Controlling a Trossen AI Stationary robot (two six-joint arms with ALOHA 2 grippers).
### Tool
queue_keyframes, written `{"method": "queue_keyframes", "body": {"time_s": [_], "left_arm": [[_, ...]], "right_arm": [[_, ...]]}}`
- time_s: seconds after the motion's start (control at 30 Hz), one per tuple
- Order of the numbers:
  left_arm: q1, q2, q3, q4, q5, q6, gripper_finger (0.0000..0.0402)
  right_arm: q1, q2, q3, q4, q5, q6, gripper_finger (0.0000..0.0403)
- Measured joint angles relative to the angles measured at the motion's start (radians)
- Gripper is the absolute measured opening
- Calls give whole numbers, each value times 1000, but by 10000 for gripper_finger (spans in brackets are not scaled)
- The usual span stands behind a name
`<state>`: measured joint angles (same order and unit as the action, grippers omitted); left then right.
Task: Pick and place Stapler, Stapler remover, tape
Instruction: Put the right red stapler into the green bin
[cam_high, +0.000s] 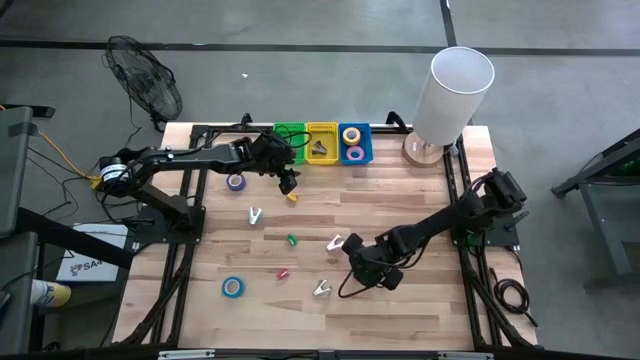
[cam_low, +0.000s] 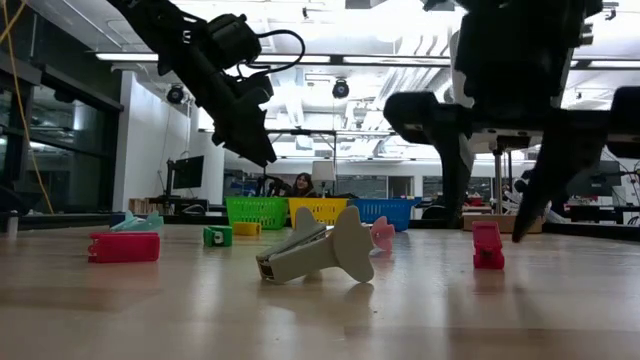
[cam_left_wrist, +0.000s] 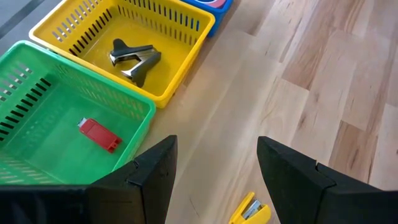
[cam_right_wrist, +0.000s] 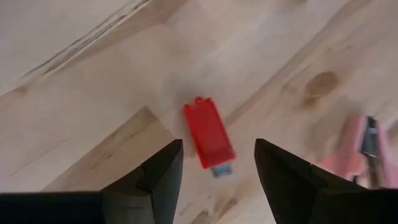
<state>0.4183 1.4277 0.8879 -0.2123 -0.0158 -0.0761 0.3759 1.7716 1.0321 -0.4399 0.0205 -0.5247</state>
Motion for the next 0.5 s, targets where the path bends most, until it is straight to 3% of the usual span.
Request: {"method": "queue_keyframes", "body": {"time_s": [0.27,0.5], "left_arm": [[0,0,0,0,0,0,218],[0,0,0,0,0,0,218]], "right_arm": [[0,26,0,5,8,0,184],[0,26,0,7,0,0,137]]}}
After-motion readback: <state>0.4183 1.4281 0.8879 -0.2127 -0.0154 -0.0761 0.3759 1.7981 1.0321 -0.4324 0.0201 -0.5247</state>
